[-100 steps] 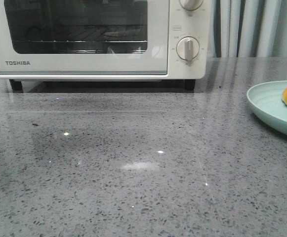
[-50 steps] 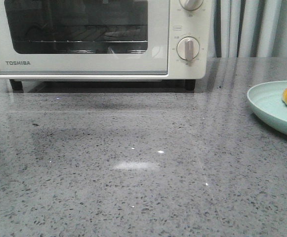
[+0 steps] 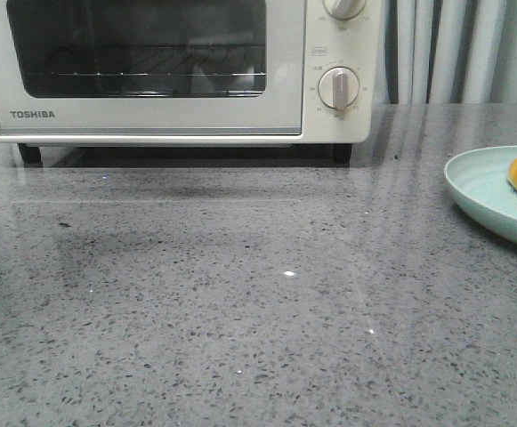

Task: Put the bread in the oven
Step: 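Pull the oven door handle down with the left gripper to open it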

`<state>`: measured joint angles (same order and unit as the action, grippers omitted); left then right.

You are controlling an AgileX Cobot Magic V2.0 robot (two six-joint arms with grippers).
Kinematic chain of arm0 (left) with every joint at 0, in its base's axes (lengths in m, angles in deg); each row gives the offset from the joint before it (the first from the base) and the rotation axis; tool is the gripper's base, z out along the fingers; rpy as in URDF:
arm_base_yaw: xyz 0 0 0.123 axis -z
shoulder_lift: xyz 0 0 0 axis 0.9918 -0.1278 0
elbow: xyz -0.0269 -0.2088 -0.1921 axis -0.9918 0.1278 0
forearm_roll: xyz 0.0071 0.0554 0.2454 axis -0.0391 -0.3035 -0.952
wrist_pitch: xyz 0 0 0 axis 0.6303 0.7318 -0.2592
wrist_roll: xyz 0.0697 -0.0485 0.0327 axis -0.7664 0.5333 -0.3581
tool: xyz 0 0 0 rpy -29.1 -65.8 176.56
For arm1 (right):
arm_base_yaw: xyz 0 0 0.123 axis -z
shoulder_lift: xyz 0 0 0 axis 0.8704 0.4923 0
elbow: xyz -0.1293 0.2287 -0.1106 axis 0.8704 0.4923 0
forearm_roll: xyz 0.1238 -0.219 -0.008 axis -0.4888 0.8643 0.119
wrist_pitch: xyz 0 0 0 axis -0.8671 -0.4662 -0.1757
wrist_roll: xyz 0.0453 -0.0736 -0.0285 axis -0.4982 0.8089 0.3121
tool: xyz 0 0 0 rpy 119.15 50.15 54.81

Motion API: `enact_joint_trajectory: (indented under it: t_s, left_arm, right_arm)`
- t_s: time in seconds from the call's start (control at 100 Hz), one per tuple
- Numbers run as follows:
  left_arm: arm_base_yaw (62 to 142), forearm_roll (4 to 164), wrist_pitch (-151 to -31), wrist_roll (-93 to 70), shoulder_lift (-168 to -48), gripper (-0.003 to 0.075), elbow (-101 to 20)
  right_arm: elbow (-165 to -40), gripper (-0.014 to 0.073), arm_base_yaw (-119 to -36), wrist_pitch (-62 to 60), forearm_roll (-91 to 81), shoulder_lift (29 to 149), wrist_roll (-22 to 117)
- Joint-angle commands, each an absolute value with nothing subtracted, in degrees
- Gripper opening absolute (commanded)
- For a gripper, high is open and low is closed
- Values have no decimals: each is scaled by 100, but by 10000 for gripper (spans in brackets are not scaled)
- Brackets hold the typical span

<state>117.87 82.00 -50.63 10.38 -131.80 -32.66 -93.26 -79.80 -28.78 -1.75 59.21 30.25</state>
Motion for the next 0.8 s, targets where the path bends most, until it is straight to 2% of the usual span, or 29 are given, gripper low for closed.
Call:
enact_joint_trajectory:
  t_s: [0.0, 0.2, 0.46, 0.79]
  left_arm:
    - [11831, 8313, -5351, 1054, -13015, -20, -3076]
    - [11924, 8433, -5444, 1054, -12606, -20, -2356]
    - [12492, 8474, -5781, 1054, -11556, -20, -1263]
    - [13335, 8259, -6621, 1054, -9568, -20, -1163]
  right_arm:
    - [-9506, -65, -7973, -2475, -239, 5991, 3077]
    - [-9506, -65, -7973, -2464, -239, 5991, 3077]
    - [-9506, -65, -7973, -2444, -239, 5991, 3077]
    - [-9506, -65, -7973, -2527, -179, 6038, 3077]
